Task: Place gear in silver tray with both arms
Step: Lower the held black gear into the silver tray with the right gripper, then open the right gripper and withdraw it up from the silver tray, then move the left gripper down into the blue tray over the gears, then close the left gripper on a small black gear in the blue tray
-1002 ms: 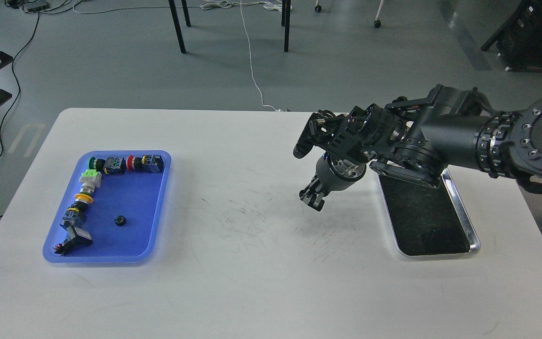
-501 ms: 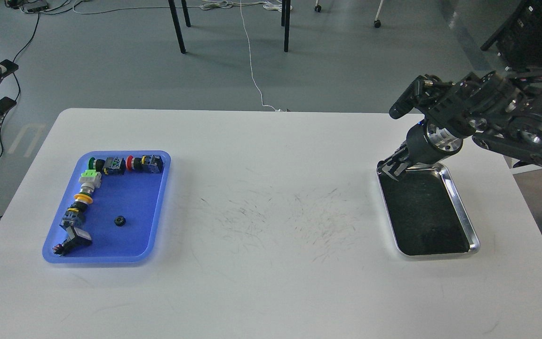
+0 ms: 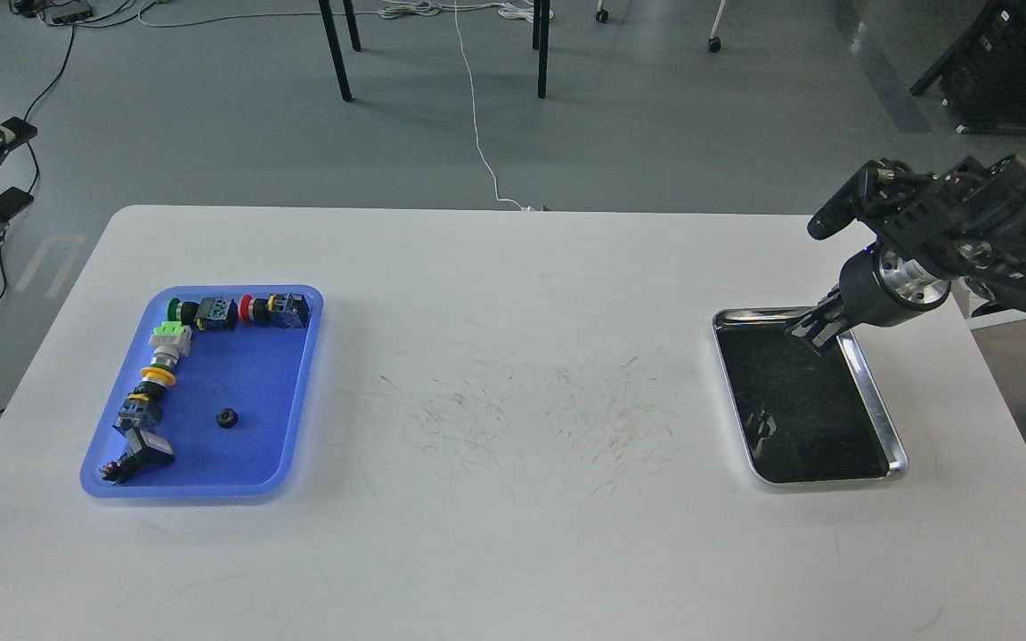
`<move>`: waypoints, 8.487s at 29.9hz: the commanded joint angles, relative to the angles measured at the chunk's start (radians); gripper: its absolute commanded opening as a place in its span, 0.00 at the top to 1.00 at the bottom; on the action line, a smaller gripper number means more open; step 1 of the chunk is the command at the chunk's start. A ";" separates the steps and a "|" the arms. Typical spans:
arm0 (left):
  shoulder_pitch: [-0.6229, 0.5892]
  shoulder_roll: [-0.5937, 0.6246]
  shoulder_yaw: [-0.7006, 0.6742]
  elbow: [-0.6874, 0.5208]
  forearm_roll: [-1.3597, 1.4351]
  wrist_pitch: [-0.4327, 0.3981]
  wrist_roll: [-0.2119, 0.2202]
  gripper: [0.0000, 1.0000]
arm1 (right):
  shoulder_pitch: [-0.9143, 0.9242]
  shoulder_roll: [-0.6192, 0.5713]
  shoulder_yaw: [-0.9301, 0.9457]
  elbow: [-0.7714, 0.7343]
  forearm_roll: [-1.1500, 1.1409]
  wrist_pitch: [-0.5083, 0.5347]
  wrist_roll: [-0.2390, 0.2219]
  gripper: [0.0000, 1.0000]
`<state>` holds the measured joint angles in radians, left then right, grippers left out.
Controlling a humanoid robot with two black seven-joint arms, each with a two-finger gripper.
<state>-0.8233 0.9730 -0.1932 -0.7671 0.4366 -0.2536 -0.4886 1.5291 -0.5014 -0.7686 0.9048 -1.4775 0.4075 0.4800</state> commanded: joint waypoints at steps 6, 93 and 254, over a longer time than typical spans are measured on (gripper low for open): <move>0.012 0.003 0.000 0.000 -0.036 -0.015 0.000 0.02 | -0.055 0.003 0.000 -0.055 -0.004 -0.012 -0.001 0.99; 0.052 0.087 0.001 -0.147 0.071 -0.056 0.000 0.02 | -0.225 -0.035 0.603 -0.244 0.701 -0.113 -0.026 0.20; 0.248 -0.139 0.098 -0.166 1.502 0.530 0.000 0.67 | -0.488 -0.095 0.859 -0.224 1.427 -0.378 -0.024 0.11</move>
<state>-0.5751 0.8347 -0.0950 -0.9339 1.9391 0.2764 -0.4890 1.0418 -0.5964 0.0906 0.6811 -0.0507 0.0292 0.4556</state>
